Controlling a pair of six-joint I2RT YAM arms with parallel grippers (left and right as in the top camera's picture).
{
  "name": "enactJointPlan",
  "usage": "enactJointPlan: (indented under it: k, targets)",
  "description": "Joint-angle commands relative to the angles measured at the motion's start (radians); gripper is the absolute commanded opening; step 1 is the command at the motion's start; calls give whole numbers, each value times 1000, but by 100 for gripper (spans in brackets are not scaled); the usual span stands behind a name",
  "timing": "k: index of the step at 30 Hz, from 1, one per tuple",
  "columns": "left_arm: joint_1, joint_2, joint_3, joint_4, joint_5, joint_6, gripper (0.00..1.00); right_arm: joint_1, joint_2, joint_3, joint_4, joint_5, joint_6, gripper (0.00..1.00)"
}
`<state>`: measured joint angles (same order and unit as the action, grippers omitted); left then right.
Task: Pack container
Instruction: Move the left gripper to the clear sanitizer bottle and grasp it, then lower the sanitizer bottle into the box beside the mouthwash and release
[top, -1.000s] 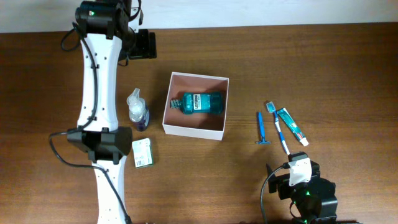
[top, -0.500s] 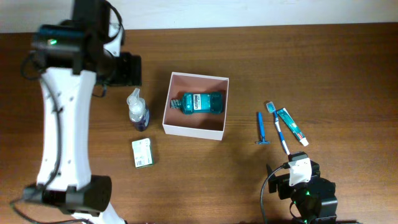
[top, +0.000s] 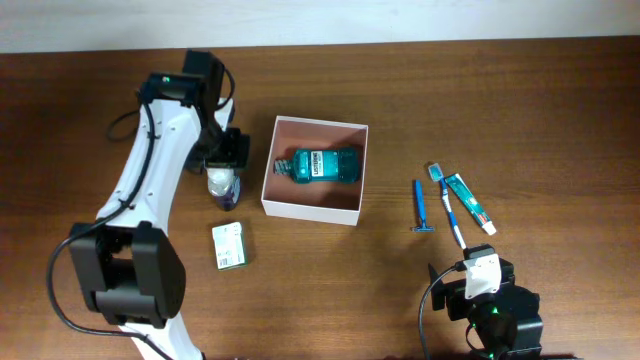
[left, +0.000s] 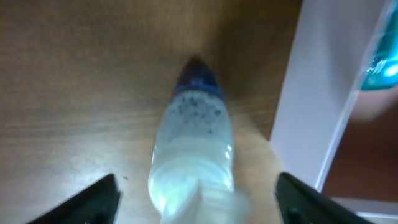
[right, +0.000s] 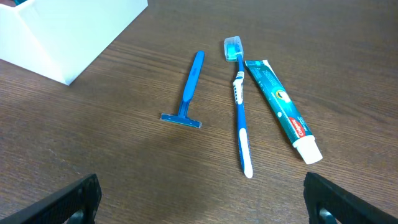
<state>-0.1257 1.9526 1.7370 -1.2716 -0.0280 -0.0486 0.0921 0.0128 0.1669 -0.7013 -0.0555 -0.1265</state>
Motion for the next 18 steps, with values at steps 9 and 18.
enactJointPlan:
  k: [9,18]
  targets:
    - [9,-21,-85,49,-10,13,58,-8,-9,-5,2,-16,12,99]
    - [9,-21,-85,47,-10,13,32,-8,-9,-5,2,-16,12,99]
